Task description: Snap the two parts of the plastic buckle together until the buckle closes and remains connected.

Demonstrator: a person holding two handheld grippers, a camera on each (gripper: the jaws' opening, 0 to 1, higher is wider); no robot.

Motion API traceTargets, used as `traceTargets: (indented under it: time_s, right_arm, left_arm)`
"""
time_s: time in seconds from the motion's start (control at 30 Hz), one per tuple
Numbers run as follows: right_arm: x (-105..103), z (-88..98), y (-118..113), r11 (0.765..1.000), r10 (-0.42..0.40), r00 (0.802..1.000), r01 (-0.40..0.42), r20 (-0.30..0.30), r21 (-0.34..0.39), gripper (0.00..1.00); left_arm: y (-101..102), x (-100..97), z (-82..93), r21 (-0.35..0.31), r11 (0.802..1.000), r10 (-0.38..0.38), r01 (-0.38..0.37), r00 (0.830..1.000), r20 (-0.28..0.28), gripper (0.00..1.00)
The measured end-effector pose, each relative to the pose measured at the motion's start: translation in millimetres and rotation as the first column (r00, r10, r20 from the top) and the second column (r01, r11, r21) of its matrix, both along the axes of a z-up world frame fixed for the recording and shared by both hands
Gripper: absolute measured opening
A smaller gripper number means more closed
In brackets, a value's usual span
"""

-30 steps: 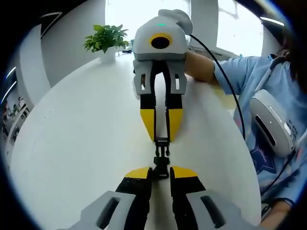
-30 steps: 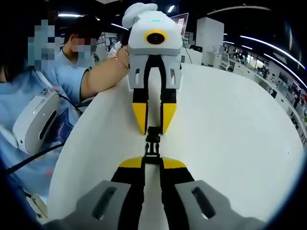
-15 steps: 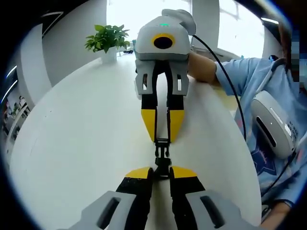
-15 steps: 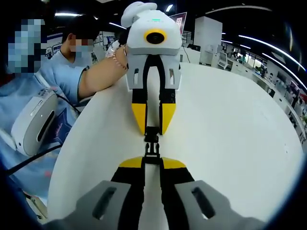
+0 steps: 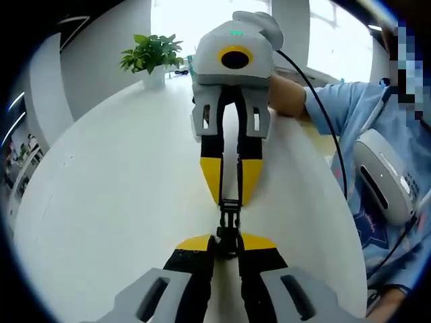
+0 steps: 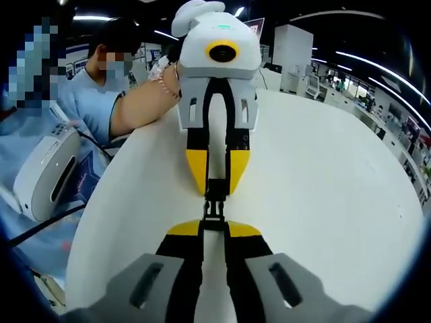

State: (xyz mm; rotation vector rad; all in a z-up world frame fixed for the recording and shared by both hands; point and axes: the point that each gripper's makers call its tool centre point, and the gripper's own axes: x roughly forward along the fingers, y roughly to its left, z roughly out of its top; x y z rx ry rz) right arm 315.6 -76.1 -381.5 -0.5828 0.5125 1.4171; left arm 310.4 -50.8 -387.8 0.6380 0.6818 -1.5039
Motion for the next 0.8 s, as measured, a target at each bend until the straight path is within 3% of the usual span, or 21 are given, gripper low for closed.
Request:
traceTargets:
  time_s: [0.8]
  right_arm:
    - [1.5,1.1,2.1,1.000,-0.015,1.000,0.015,0.001,0.004,0.11]
  left_arm:
    - [-4.3,-1.2,0.2,-0.011,1.000,-0.002,0.002,1.000,-0.005,0.12]
